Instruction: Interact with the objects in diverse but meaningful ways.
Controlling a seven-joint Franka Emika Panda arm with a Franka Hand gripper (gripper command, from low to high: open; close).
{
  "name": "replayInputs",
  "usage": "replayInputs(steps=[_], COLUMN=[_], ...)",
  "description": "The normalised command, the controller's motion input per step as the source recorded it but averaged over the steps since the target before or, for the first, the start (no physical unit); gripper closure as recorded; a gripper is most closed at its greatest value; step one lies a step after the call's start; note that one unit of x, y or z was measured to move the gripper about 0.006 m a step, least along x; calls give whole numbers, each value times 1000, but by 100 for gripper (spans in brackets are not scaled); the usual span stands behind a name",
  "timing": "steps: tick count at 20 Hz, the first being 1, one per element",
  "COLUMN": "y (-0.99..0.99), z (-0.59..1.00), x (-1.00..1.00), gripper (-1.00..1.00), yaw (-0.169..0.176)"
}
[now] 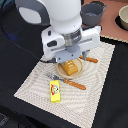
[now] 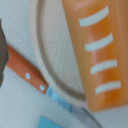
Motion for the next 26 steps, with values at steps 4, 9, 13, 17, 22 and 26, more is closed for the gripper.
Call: replayInputs(steps=[4, 9, 13, 17, 22, 26], y=[794, 829, 823, 744, 537, 402], z=[829, 737, 479, 141, -110, -229], x=[0, 0, -1, -129, -431, -473], gripper=[-100, -100, -100, -100, -100, -100], yaw=[1, 0, 0, 10, 37, 39])
